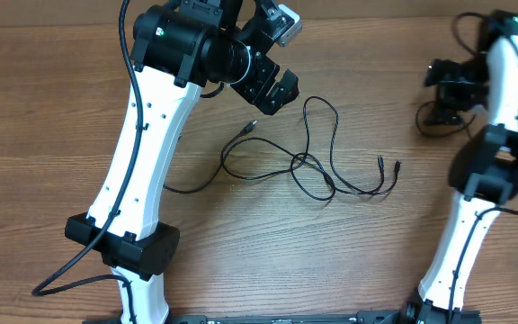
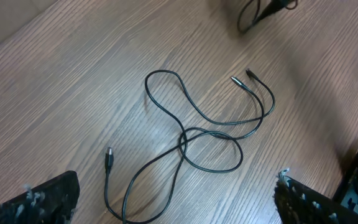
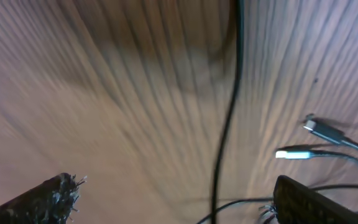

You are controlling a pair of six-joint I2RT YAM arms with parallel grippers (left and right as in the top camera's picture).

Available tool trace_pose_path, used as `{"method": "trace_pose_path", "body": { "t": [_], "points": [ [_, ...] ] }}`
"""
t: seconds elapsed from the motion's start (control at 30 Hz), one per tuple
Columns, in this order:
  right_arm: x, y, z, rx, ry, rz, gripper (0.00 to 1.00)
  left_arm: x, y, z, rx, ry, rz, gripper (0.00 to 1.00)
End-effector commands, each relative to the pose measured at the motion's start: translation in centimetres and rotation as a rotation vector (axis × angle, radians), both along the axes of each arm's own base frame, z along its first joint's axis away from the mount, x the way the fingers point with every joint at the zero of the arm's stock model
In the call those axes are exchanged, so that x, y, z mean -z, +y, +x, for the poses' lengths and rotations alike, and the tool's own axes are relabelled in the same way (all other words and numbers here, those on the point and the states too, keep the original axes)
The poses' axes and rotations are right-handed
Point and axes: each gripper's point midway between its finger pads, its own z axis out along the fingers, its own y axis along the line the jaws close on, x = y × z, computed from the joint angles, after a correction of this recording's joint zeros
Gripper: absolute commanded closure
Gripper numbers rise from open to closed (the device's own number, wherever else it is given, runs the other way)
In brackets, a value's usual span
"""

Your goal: Untangle cables

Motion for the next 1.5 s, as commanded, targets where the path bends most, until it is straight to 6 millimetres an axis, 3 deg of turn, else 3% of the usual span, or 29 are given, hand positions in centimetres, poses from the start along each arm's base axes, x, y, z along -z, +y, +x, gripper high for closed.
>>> {"method": "trace_pose_path", "body": {
  "t": [0.0,0.17,0.27,0.33,0.43,0.47,0.53,0.63,0.67,0.77,0.87,1.1,1.47],
  "points": [
    [0.1,4.7,-0.5,-0.199,0.018,-0.079,0.0,-0.4,-0.6,-0.3,0.054,-0.027,-0.008,0.0],
    [0.7,12.6,1.7,-0.414,-0.102,-0.106,0.0,-0.4,-0.5,-0.3,0.055,-0.027,-0.006,0.0],
    [0.0,17.2,6.3,-0.764,-0.389,-0.143,0.0,-0.4,-0.5,-0.3,0.055,-0.027,-0.005,0.0],
    [-1.4,18.7,8.5,-0.952,-0.54,-0.187,0.0,-0.3,-0.5,-0.3,0.053,-0.028,-0.003,0.0],
    [-4.5,18.9,10.8,-1.045,-0.682,-0.248,0.0,-0.3,-0.5,-0.3,0.054,-0.028,-0.003,0.0],
    [-7.2,17.9,12.1,-1.089,-0.769,-0.295,0.0,-0.3,-0.5,-0.3,0.06,-0.032,-0.001,0.0],
    [-8.8,16.3,12.6,-1.124,-0.796,-0.35,0.0,-0.3,-0.5,-0.3,0.071,-0.041,0.005,0.0],
    [-8.1,12.5,11.5,-1.087,-0.684,-0.396,0.0,-0.2,-0.2,-0.1,0.062,-0.048,0.021,0.0],
    [-6.9,10.5,10.2,-1.054,-0.602,-0.378,0.0,-0.1,-0.1,0.0,0.057,-0.051,0.029,0.0],
    [-5.2,8.7,7.5,-1.005,-0.472,-0.311,0.0,-0.2,-0.2,0.1,0.057,-0.056,0.027,0.0],
    [-4.2,8.7,5.4,-1.088,-0.397,-0.264,0.0,-0.3,-0.2,0.2,0.058,-0.059,0.025,0.0],
    [-3.0,10.1,1.8,-1.55,-0.33,-0.154,0.0,0.2,-0.3,0.1,0.062,-0.038,0.026,0.0],
    [4.7,10.7,-0.4,-1.557,-0.23,-0.029,0.09,0.9,-0.4,0.4,0.062,-0.025,0.032,0.0]
  ]
}}
